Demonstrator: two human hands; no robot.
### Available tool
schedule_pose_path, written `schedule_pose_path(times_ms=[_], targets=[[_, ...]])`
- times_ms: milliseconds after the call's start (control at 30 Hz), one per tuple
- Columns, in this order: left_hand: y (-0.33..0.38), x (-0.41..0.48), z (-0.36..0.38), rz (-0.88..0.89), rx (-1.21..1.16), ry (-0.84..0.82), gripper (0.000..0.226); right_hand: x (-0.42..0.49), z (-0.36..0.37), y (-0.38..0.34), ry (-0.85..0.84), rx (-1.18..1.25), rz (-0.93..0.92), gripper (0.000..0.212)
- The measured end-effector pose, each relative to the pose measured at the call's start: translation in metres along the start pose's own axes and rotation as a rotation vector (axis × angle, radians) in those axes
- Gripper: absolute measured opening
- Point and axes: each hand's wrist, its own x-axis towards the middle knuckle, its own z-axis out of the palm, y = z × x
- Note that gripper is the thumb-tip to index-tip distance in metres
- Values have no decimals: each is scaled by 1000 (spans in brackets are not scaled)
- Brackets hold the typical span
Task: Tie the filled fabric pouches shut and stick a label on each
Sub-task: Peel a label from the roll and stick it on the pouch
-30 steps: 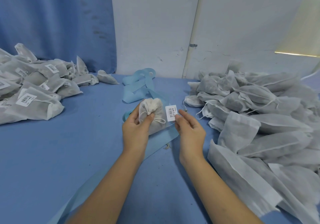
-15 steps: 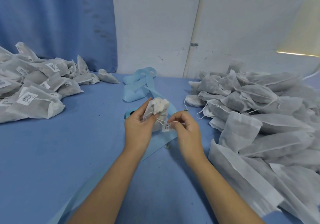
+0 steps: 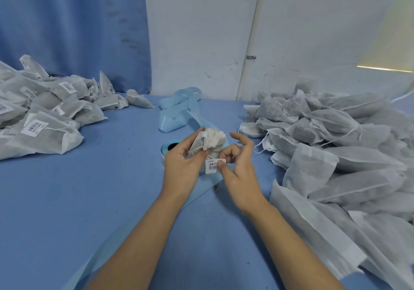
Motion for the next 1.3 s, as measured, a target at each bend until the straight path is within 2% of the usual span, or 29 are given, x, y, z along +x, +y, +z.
schedule_pose_path(times_ms=[367,567,667,767,833,900,1000,1133,1300], targets=[[4,-1,1,2,-47,-12,31,0,2,4,49,-105,4,63],[4,1,0,-94,-59,41,17,-2,6,1,100,-109,120,74],[2,2,-3,-266,-184,39,10,0,4,-3,42,24,260,62],[1,4,-4,-370,-306,-22,19,1,4,-8,-28,167,409,31],[0,4,-6,-392,-380,-92,32,2,5,-11,6,280,451,23],[-2,3,-9,-407,-400,-178,47,4,4,-14,83,389,479,21],[-5,0,-7,-458,-310,-248,61,5,2,-15,159,412,500,28],[-8,1,-7,-466,-268,-224,56,5,3,-15,191,378,484,21],[-9,1,-13,-535,-376,-256,46,6,0,-15,213,379,428,20]])
